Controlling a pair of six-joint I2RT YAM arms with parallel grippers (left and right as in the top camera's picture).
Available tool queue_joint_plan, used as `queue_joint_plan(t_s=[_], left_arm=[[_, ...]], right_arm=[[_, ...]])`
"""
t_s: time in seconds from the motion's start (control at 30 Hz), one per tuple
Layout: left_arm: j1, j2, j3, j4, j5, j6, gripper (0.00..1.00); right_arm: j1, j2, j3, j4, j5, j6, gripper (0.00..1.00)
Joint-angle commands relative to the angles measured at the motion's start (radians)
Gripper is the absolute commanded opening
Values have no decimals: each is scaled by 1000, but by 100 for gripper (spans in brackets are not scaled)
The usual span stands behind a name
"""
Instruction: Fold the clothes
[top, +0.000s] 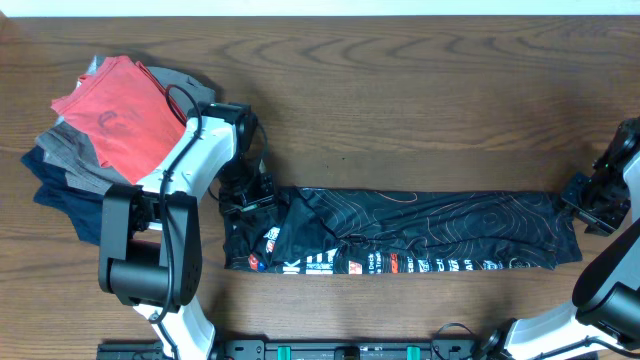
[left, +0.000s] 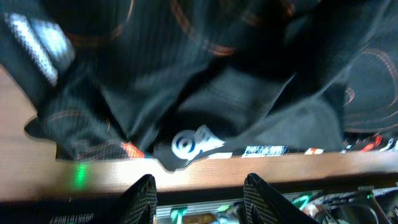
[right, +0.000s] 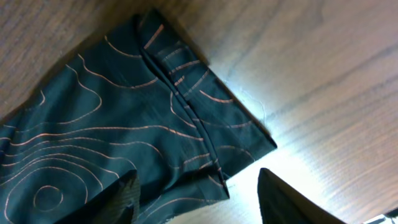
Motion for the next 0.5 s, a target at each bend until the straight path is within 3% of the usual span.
queue_joint_plan(t_s=[0.0, 0.33, 0.47], left_arm=[[2, -2, -5, 16, 9, 13, 48], [2, -2, -5, 24, 8, 13, 48], [2, -2, -5, 27, 8, 13, 48]], right_arm=[[-31, -1, -40, 25, -13, -81, 63], [-58, -1, -235, 304, -94, -167, 75], [-58, -1, -261, 325, -201, -226, 74]])
